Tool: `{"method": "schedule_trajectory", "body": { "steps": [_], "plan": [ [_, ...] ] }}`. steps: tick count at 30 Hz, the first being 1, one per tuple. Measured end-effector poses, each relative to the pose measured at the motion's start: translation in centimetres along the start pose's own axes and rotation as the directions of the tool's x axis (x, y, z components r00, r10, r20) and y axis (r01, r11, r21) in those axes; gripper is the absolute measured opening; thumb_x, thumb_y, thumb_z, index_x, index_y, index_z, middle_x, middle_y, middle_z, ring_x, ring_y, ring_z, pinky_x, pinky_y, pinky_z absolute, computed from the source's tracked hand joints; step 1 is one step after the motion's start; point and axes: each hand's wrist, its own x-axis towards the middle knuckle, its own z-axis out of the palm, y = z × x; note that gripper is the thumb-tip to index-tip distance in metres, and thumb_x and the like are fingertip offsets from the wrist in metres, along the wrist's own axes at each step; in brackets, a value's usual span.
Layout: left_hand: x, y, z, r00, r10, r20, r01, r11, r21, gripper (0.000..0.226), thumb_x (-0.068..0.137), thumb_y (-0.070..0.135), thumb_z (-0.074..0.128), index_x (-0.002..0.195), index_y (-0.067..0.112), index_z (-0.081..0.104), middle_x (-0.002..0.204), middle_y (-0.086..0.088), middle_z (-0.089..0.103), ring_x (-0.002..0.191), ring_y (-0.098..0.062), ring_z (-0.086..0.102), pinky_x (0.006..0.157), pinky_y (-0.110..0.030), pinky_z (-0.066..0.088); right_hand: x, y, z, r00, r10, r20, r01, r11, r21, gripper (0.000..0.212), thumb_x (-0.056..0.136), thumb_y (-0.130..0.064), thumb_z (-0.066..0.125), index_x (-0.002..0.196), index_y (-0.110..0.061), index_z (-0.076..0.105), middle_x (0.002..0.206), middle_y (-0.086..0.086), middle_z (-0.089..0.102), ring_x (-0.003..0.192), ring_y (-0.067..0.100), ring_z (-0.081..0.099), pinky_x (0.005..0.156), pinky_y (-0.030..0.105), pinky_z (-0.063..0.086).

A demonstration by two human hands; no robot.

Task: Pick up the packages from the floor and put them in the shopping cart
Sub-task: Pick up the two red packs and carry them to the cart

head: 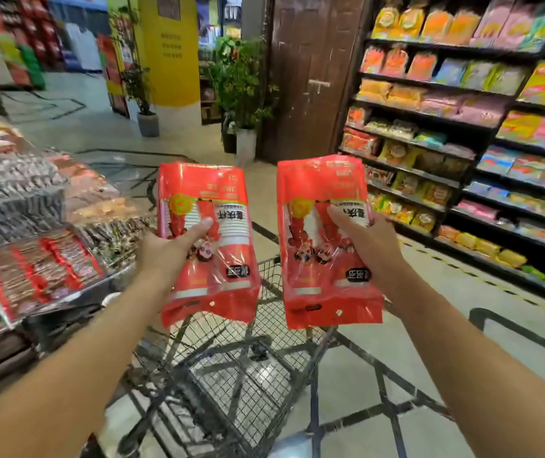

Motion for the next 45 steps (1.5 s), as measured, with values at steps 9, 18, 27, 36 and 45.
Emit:
{"method": "schedule_trajectory", "body": {
  "steps": [9,18,27,36,45],
  "plan": [
    [9.1,-5.2,6.1,0.986,-0.071,-0.154,0.072,0.997,0.004,0.097,0.041,0.069,0.096,0.122,0.022,0.072,0.106,-0.003,0.081,0.094,-0.031,0.078,0.088,-0.057,0.062,14.8,9.1,4.0,0.974,0.114,0.197,-0.116,0.993,0.000,0.055,0.070,-0.054,0.091,0.110,-0.022,0.072,0.098,0.007,0.081,0.088,0.031,0.080,0.083,0.060,0.063],
    [11.3,-15.5,11.5,0.883,-0.263,-0.389,0.279,0.960,-0.015,0.063,0.068,0.042,0.094,0.122,0.018,0.071,0.107,-0.004,0.079,0.097,-0.025,0.076,0.085,-0.038,0.059,25.7,22.0,6.8,0.826,0.304,0.474,-0.285,0.952,-0.113,0.052,0.072,-0.050,0.088,0.113,-0.022,0.072,0.098,0.004,0.082,0.085,0.025,0.081,0.078,0.043,0.064],
    [10.0,-31.6,13.1,0.676,-0.509,-0.533,0.553,0.828,-0.089,0.071,0.052,0.063,0.097,0.108,0.025,0.075,0.088,0.006,0.081,0.080,-0.018,0.078,0.074,-0.042,0.064,26.4,38.2,12.6,0.608,0.505,0.613,-0.346,0.863,-0.368,0.041,0.084,-0.040,0.083,0.114,-0.016,0.067,0.068,-0.009,0.073,0.050,-0.002,0.063,0.049,0.015,0.048],
    [13.8,-48.4,12.3,0.529,-0.545,-0.651,0.727,0.686,0.016,0.076,0.043,0.076,0.090,0.093,0.020,0.072,0.087,0.000,0.076,0.086,-0.024,0.072,0.082,-0.037,0.055,25.2,55.3,18.9,0.579,0.616,0.534,-0.302,0.770,-0.562,0.059,0.078,-0.053,0.085,0.118,-0.022,0.054,0.090,-0.012,0.073,0.075,0.001,0.071,0.074,0.024,0.055],
    [16.5,-58.1,13.0,0.541,-0.449,-0.711,0.702,0.707,0.088,0.069,0.082,0.054,0.082,0.131,0.021,0.046,0.084,0.005,0.073,0.086,-0.031,0.073,0.076,-0.041,0.054,24.7,64.7,20.7,0.646,0.606,0.465,-0.213,0.727,-0.653,0.076,0.066,-0.069,0.086,0.117,-0.033,0.042,0.107,-0.008,0.072,0.104,0.022,0.073,0.099,0.045,0.054]
  ]
}}
